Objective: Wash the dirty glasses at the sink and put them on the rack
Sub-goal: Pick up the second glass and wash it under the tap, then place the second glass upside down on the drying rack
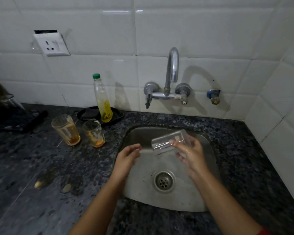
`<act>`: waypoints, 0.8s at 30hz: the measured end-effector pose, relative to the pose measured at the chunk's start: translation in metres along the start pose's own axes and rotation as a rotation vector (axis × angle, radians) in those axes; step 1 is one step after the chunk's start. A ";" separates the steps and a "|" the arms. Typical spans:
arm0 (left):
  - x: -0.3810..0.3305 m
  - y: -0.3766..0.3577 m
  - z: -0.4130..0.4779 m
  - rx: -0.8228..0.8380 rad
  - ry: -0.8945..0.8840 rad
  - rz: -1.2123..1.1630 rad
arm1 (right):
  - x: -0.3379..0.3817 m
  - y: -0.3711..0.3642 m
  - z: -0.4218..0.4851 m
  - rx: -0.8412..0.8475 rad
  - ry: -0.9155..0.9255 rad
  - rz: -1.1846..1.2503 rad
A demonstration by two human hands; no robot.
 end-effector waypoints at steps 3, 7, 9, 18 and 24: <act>-0.020 0.043 0.016 -0.055 0.028 -0.202 | -0.025 -0.056 0.000 0.099 -0.228 0.228; -0.052 0.135 0.035 -0.148 -0.037 -0.347 | -0.045 -0.165 -0.016 0.203 -0.369 0.350; -0.063 0.189 0.043 -0.185 -0.065 -0.358 | -0.055 -0.224 -0.025 0.244 -0.409 0.377; -0.057 0.452 0.062 -0.397 -0.055 -0.272 | -0.105 -0.476 -0.038 0.347 -0.433 0.298; -0.034 0.569 0.067 -0.534 0.003 -0.276 | -0.134 -0.608 -0.017 0.387 -0.333 0.104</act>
Point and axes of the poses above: each hand's wrist, its own z-axis towards the middle knuckle, its own y-axis out of the back of the hand, x = y × z, the point moved 10 cm from there along z, towards the middle knuckle, and after that the axes turned 8 degrees about -y, right-handed, at the moved point
